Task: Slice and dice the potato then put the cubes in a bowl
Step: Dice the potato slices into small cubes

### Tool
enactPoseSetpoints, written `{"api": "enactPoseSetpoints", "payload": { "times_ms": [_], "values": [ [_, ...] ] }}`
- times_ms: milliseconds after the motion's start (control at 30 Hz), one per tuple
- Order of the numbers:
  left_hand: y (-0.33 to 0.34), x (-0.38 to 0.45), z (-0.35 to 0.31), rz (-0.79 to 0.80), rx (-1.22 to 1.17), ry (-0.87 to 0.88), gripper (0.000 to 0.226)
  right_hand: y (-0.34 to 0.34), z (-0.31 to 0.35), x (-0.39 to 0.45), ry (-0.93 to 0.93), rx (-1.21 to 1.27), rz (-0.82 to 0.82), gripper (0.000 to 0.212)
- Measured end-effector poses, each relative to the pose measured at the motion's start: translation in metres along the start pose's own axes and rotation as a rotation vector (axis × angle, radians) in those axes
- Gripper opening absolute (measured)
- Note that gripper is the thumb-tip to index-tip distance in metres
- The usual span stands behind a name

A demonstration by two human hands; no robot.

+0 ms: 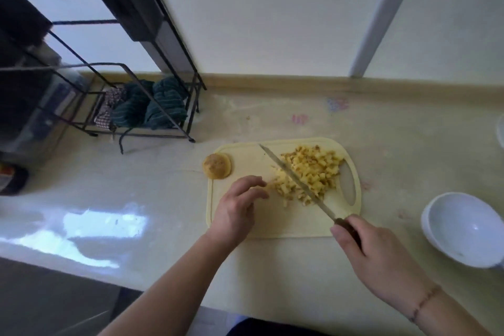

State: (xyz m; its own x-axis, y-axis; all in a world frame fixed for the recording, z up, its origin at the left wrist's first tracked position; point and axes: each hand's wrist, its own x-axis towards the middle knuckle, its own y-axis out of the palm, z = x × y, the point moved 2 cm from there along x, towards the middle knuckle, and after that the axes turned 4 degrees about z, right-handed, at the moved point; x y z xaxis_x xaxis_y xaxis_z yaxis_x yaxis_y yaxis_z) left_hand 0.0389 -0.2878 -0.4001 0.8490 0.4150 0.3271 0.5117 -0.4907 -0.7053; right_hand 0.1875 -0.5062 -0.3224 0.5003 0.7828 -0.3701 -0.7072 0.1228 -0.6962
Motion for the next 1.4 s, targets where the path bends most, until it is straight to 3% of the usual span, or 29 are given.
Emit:
{"api": "enactPoseSetpoints", "payload": {
  "times_ms": [100,167,267,333,500,833,1033,1233,1300,1400],
  "values": [
    [-0.019,-0.012,-0.013,-0.191,0.003,-0.111,0.033,-0.004,-0.003,0.002,-0.055,-0.229,-0.058,0.054],
    [-0.03,-0.008,-0.032,-0.242,-0.023,-0.06,0.028,-0.005,-0.009,0.006,-0.115,-0.318,-0.082,0.065],
    [-0.032,0.01,-0.053,-0.073,-0.002,0.111,0.015,-0.006,-0.014,0.008,-0.174,-0.456,-0.083,0.078],
    [-0.027,0.025,-0.054,0.078,0.085,0.108,0.004,-0.009,-0.011,0.007,-0.212,-0.529,-0.087,0.082],
    [-0.003,0.051,-0.052,0.385,0.251,-0.04,0.033,-0.014,0.002,-0.002,-0.237,-0.692,-0.06,0.093],
    [0.019,0.077,-0.046,0.535,0.175,-0.222,0.028,-0.016,0.008,-0.007,-0.201,-0.756,0.039,0.073],
    [0.025,0.084,-0.043,0.504,0.129,-0.253,0.027,-0.022,0.012,-0.012,-0.176,-0.731,0.092,0.05],
    [0.015,0.081,-0.031,0.426,0.068,-0.155,0.018,-0.028,0.005,-0.016,-0.169,-0.685,0.095,0.075],
    [0.001,0.081,-0.021,0.313,0.128,-0.126,0.013,-0.033,0.0,-0.019,-0.15,-0.644,0.077,0.084],
    [-0.038,0.074,0.006,0.127,0.283,-0.257,0.018,-0.034,-0.01,-0.021,-0.124,-0.545,-0.009,0.09]
  ]
}}
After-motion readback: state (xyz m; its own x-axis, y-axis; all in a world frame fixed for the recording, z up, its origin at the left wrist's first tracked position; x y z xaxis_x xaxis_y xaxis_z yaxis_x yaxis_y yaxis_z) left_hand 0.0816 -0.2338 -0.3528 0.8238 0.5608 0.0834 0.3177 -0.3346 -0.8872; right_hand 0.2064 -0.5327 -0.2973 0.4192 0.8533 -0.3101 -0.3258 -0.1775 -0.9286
